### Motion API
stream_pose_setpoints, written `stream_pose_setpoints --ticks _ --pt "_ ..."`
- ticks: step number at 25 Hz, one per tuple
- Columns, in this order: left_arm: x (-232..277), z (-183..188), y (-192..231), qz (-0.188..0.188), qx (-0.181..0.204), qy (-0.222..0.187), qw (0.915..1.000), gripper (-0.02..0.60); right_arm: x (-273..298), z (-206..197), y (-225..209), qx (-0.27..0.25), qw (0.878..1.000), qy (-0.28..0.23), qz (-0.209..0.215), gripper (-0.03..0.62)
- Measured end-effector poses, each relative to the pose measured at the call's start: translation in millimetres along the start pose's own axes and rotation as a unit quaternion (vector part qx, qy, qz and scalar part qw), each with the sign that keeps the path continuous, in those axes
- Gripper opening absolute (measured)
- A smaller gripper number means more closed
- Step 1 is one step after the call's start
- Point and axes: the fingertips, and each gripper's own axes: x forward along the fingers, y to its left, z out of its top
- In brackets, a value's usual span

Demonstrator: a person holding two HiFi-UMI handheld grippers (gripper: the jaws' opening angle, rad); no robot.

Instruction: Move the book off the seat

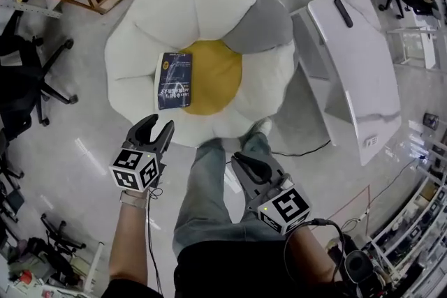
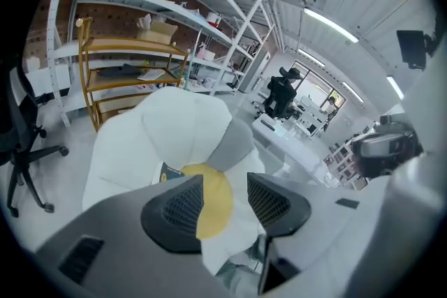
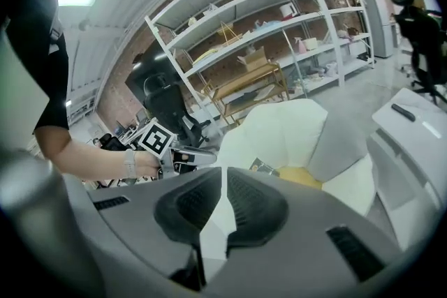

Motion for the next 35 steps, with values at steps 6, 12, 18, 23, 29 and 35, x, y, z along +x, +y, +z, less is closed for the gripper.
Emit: stream_pose_setpoints --ticks 6,12,18,23,29,35 --pt "49.3 -37.6 55.9 0.024 -0.009 0.017 0.9995 0.206 33.9 -32.5 -17.7 0.011 1.0 0.017 -0.001 0.014" --pt "96.7 -68.3 103.8 0.034 -0.014 0.027 0.999 0.215 67.7 -47.7 -41.7 0.013 1.0 0.015 0.0 0.014" --pt "153.8 -99.4 146.4 0.055 -0.005 0.045 0.9974 0.232 90.7 -79.0 -74.9 0.051 0.998 0.02 -0.015 0.014" --pt "183.0 -113.3 184.7 0.077 0.009 0.064 0.9949 0.239 106.4 -84.2 -92.3 0.097 0.995 0.009 -0.023 0.014" --pt "205.3 -111.1 222.2 0.091 -0.008 0.059 0.9941 0.253 113.8 -99.0 -100.5 0.117 0.993 0.018 -0.029 0.014" --pt "235.7 -105.2 233.2 0.089 0.011 0.081 0.9927 0.258 121.3 -104.3 -103.4 0.13 0.991 0.02 -0.033 0.014"
